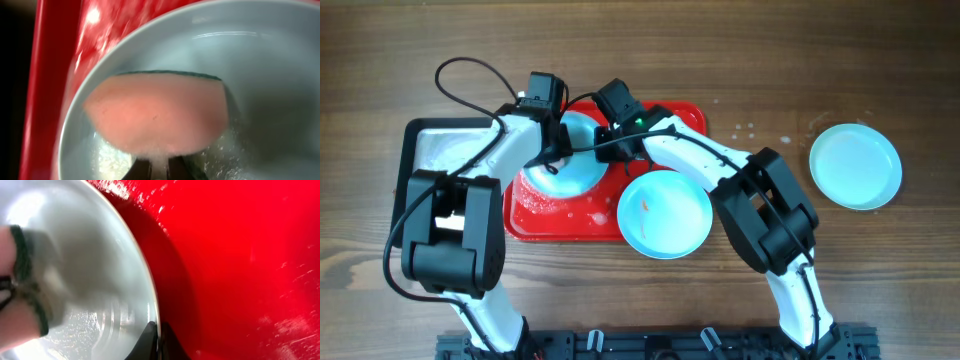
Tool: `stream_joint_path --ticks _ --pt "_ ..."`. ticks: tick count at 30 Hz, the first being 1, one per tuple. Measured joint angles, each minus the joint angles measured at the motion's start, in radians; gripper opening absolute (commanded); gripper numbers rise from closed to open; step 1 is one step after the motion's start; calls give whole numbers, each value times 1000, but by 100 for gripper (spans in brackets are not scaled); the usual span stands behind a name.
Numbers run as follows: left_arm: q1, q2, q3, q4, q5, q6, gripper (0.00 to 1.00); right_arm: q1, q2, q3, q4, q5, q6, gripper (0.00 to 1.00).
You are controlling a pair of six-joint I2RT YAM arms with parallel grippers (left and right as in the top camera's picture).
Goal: Clean dirty plates on tray and stack at the side
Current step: 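Scrub the held blue plate with the sponge in the left gripper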
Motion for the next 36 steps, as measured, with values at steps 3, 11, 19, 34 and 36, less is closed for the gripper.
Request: stream_joint_path --ticks 3,11,19,34,36 --pt "8 -3 11 -148 14 -8 4 16 0 0 -5 -23 -4 4" --pt "77 -12 -6 -111 353 187 4 12 0 0 -15 -21 -16 4" --pt "61 27 -28 -47 679 279 4 13 0 0 -15 -20 -16 4" --pt "58 24 53 -383 92 -9 4 25 0 0 -12 -42 -15 4" --pt "70 23 53 -332 55 -15 4 26 0 0 -10 -43 -13 4"
